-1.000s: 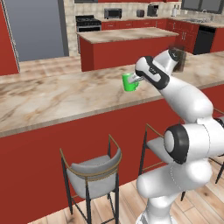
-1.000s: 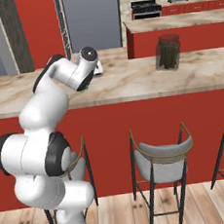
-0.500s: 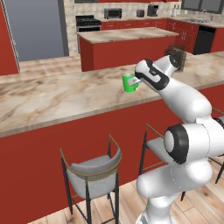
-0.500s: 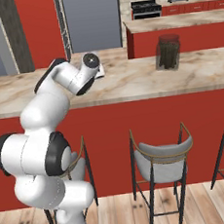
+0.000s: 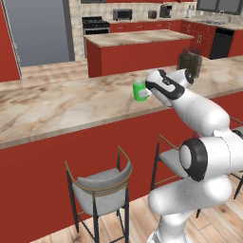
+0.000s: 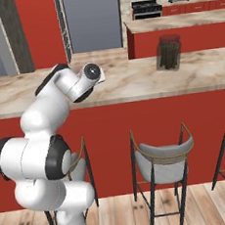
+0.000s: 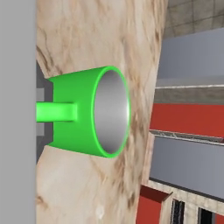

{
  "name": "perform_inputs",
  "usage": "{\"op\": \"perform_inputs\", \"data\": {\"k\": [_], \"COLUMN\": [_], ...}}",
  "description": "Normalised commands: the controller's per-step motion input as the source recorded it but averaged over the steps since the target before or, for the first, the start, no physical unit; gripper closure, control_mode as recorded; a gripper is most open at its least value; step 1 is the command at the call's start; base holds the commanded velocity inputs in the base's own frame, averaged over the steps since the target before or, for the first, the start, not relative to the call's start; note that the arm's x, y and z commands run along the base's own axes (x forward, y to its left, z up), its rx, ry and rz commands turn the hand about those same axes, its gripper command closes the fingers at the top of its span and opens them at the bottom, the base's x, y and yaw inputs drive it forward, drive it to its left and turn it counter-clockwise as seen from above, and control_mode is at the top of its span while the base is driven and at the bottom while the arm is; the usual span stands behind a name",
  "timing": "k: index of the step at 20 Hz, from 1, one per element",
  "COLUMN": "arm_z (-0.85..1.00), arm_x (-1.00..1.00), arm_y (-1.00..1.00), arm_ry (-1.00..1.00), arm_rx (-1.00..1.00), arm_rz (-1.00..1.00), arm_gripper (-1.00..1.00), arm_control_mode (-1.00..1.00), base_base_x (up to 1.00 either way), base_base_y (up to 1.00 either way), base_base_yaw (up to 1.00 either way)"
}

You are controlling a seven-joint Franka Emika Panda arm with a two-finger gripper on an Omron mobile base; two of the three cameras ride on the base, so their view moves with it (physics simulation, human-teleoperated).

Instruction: Open the cabinet directly in front. Then move the liquor and the mug to the dining counter with the jar on it.

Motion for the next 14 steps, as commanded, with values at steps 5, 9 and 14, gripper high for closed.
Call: {"op": "perform_inputs", "data": {"k": [5, 9, 14], "arm_z": [-0.11, -0.02, -0.07], "arm_x": [0.00, 0.00, 0.29], "arm_y": [0.00, 0.00, 0.00], "arm_ry": [-0.09, -0.05, 0.00], "arm_rx": [0.00, 0.00, 0.00], "arm_rz": [0.00, 0.00, 0.00], "arm_gripper": [1.00, 1.00, 1.00], "arm_control_mode": [-1.00, -1.00, -1.00], "base_base_x": [0.00, 0.00, 0.00], "base_base_y": [0.00, 0.00, 0.00], "base_base_yaw": [0.00, 0.00, 0.00]}}
